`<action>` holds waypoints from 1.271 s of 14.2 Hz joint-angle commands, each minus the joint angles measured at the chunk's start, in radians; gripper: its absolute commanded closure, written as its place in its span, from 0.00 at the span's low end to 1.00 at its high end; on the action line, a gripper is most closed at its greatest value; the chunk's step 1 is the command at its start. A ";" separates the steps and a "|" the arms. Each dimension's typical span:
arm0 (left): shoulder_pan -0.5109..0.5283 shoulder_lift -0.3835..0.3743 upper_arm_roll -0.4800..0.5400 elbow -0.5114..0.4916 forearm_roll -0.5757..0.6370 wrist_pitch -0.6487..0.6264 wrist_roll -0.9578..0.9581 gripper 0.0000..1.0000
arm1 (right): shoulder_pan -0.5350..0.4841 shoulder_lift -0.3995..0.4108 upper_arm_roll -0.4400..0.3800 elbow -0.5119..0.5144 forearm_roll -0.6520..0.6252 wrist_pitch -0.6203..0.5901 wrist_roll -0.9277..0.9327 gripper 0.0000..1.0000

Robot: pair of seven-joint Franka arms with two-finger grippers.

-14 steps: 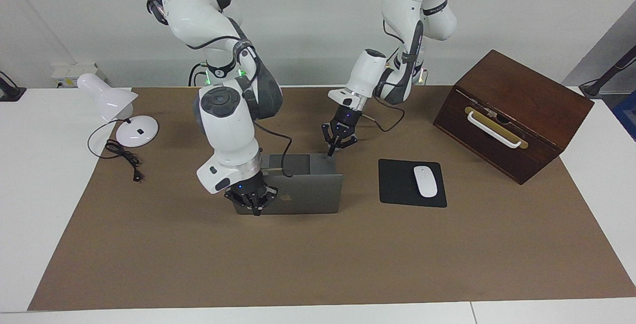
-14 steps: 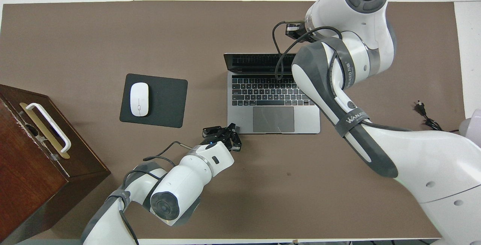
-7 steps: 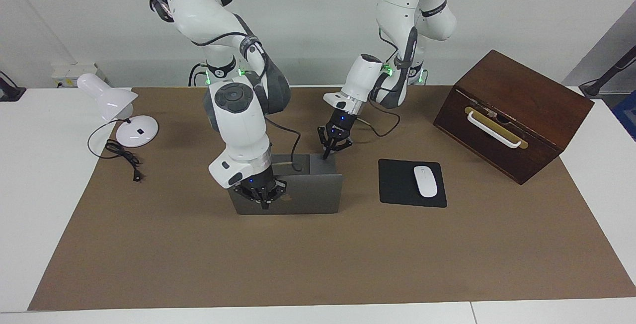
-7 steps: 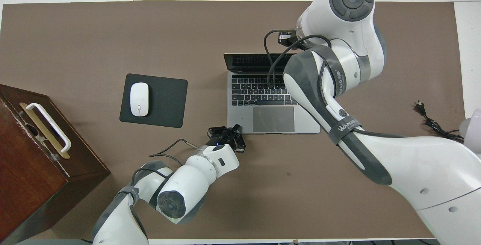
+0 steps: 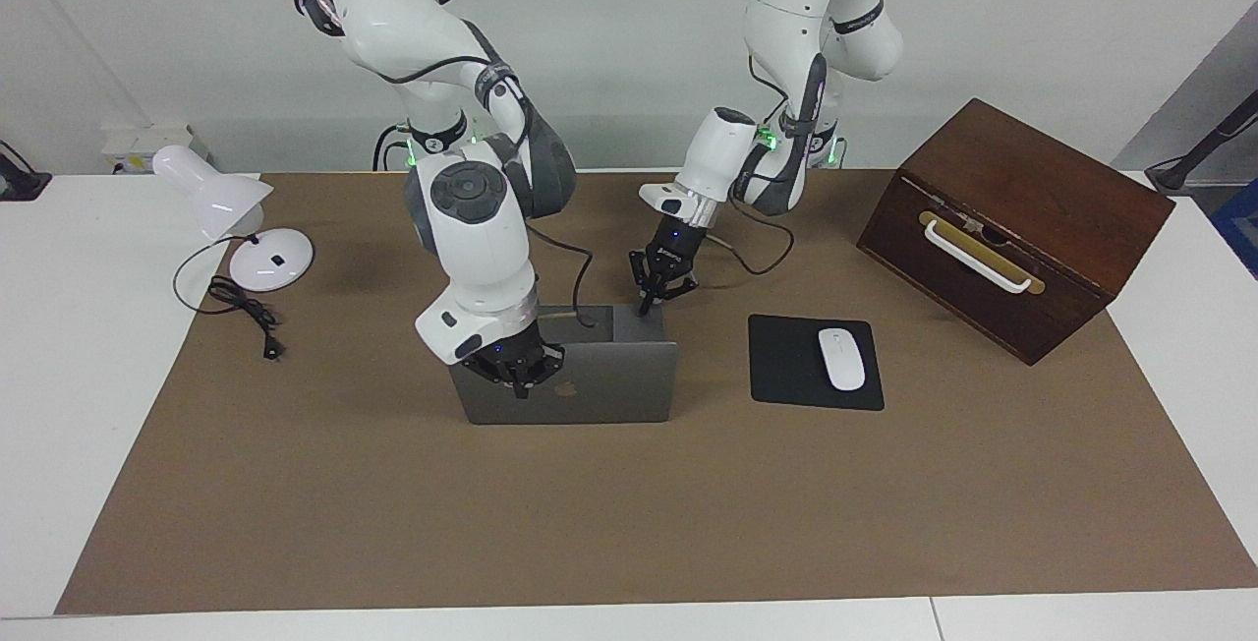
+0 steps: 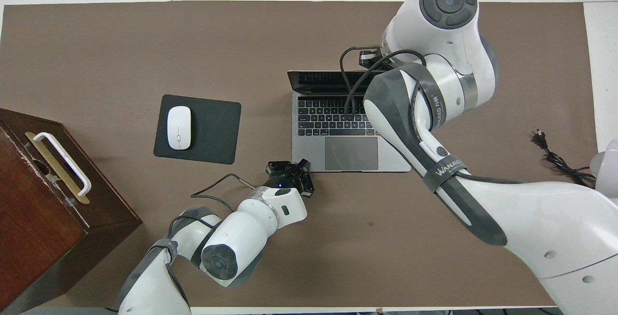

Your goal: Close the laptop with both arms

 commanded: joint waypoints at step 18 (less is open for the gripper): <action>0.015 0.073 0.020 -0.013 -0.002 0.018 0.093 1.00 | -0.042 -0.054 0.029 0.079 0.058 -0.220 -0.065 1.00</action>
